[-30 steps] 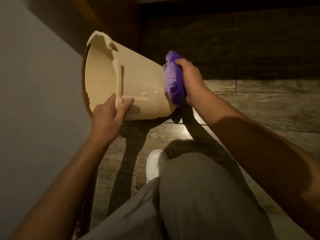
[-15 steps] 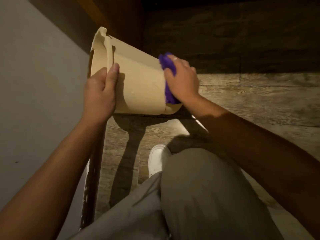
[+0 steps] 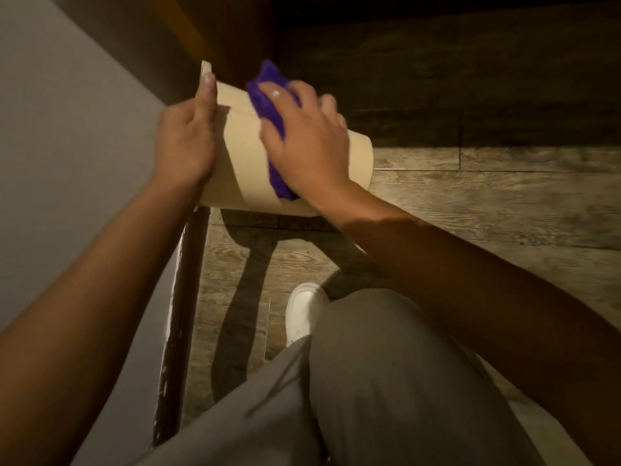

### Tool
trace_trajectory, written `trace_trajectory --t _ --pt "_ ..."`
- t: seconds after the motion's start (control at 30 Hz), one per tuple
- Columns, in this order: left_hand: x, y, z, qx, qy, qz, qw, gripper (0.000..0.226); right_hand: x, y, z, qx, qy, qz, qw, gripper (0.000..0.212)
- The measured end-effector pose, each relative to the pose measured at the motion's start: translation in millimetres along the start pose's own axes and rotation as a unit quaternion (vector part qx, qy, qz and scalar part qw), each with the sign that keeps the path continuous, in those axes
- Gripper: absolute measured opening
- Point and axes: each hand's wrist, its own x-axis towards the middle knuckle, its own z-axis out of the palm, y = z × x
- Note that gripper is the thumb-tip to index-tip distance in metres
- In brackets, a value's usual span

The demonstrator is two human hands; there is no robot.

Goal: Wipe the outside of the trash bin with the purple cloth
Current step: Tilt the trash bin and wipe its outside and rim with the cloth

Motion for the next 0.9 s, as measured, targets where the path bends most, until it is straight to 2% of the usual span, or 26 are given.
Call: trace_trajectory --t 0.07,0.17,0.23,0.33,0.47,0.53,0.6,0.63,0.7,0.77,0.9 --pt "1 -8 -5 0.002 0.011 -0.025 1.0 0.048 -5 39 2 -0.017 -0.037 0.059 0.997 0.048" --pt "-1 -10 -5 -0.006 -0.01 -0.019 1.0 0.046 -11 95 1 -0.035 -0.074 0.182 0.98 0.048" --pt "-3 -5 0 -0.014 -0.029 0.0 0.999 0.044 -15 109 -5 -0.027 -0.082 0.206 0.975 0.048" --pt "-1 13 10 -0.003 -0.049 0.013 0.999 0.045 -16 82 -13 0.003 -0.056 0.138 0.989 0.05" --pt "12 37 14 0.007 -0.093 0.042 0.995 0.051 1 9 -15 0.056 0.044 0.005 0.997 0.051" --pt "9 32 5 -0.022 -0.158 0.068 0.985 0.045 13 -1 -14 0.048 0.07 0.002 0.996 0.05" --pt "-5 3 2 -0.018 -0.19 0.073 0.979 0.038 20 13 -13 0.025 0.052 0.036 0.998 0.049" --pt "-17 -13 3 -0.013 -0.163 0.064 0.984 0.038 21 26 -11 0.015 0.033 0.061 0.997 0.049" --pt "-36 -35 9 -0.033 -0.056 0.029 0.997 0.039 19 54 -7 -0.004 -0.012 0.113 0.994 0.048" --pt "-41 -42 14 -0.056 0.002 0.014 0.998 0.04 12 75 -6 -0.026 -0.043 0.14 0.989 0.049" --pt "-23 -27 19 -0.028 -0.011 0.073 0.997 0.044 10 73 -14 -0.003 -0.056 0.151 0.987 0.049"
